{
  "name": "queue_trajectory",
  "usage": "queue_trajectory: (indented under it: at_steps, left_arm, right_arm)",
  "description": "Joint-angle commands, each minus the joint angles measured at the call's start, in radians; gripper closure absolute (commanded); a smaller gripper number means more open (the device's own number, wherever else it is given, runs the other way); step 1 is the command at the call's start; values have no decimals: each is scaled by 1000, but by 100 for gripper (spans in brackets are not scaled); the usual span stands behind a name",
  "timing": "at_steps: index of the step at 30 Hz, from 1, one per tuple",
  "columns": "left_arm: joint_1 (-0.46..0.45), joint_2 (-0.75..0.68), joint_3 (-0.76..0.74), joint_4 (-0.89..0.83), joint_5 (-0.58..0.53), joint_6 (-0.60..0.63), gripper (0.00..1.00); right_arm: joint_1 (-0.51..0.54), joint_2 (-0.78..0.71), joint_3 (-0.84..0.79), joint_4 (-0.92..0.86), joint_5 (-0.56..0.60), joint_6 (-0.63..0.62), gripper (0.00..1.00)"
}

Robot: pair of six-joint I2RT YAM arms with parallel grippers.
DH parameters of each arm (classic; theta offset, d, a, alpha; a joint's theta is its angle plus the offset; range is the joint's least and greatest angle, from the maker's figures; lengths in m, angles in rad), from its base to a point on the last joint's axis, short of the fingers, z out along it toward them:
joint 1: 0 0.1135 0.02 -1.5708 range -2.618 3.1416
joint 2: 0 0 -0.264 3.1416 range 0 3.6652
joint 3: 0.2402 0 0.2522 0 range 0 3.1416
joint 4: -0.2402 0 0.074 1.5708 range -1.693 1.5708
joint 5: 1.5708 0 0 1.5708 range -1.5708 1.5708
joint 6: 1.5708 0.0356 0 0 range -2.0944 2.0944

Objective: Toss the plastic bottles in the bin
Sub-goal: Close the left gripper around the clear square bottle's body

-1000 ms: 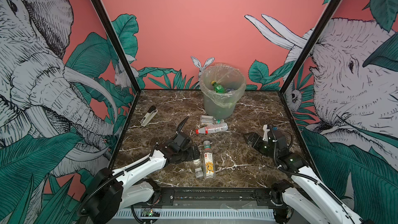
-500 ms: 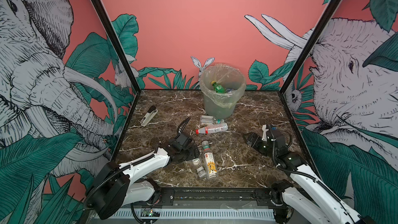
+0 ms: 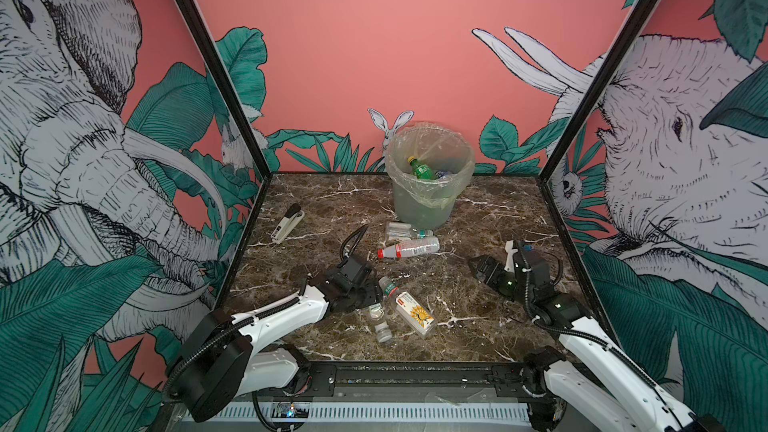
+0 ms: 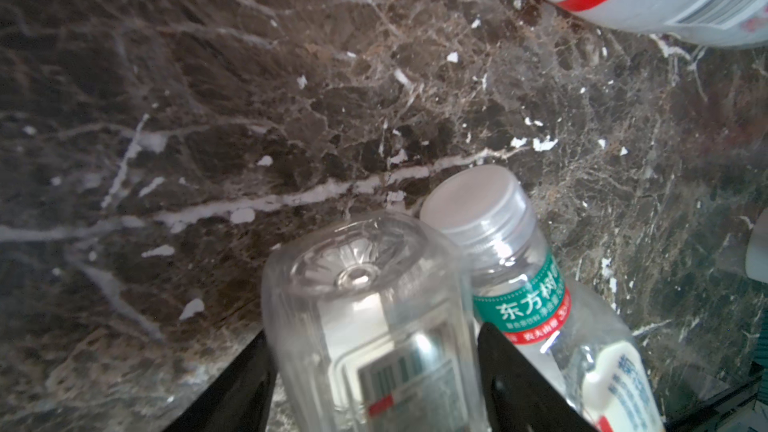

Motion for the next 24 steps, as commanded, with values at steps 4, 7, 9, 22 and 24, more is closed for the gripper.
queue_trajectory:
  at_steps: [4,7,9,22,24]
  left_arm:
    - [-9,32,-45,52,3,-21,35]
    - [-9,36,-52,57,-1,-20,36]
    - [-9,38,-52,56,-2,-13,37]
    - [-9,-49,-54,46,-9,34,49]
    - [-10,-80,-58,49,-10,39,51]
  right_arm:
    - [-1,-11,-12,26,14,3,1]
    - [0,-17,-11,23,14,4,1]
    - [0,-20,-13,19,17,3,1]
    - [-1,-38,-15,7,21,0,1]
    - [0,-39,-13,3,22,-2,1]
